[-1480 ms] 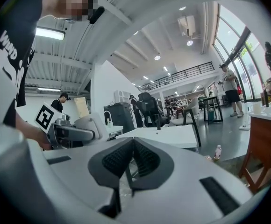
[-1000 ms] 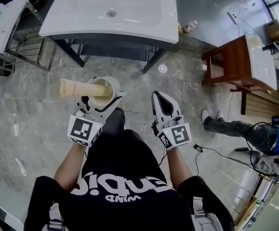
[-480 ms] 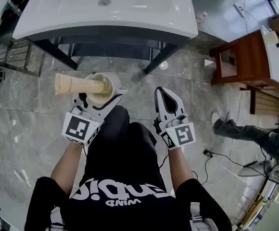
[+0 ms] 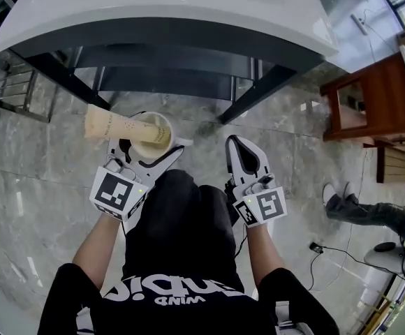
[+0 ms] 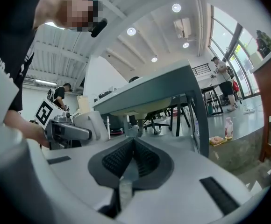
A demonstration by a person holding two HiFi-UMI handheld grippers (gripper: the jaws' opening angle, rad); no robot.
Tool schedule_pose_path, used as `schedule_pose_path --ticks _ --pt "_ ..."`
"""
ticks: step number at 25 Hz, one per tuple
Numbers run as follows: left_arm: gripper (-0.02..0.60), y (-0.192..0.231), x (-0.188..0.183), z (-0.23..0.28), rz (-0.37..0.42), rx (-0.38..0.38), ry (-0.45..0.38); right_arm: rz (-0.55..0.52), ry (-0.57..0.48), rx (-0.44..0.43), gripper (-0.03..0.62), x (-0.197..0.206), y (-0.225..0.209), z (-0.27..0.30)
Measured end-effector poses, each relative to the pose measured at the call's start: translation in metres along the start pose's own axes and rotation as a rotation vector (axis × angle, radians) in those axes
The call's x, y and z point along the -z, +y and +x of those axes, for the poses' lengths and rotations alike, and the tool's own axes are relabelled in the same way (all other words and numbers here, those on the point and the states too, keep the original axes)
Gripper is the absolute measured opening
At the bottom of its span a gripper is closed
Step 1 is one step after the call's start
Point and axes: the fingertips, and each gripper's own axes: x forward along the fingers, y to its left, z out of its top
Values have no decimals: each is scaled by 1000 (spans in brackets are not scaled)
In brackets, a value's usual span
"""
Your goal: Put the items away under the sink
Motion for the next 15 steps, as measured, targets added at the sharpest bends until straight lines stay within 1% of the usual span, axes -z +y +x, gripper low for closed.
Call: schedule_pose_path --ticks 3,5,12,15 --pt "446 7 25 11 12 2 7 0 -18 -13 18 26 -4 13" --pt "446 12 38 15 39 -1 9 -3 -32 -22 18 37 -4 19" --pt "446 22 72 29 59 -19 38 -30 -82 -42 18 61 -13 24" --pt "446 24 82 28 64 -35 18 -46 -101 -45 18 67 -11 23"
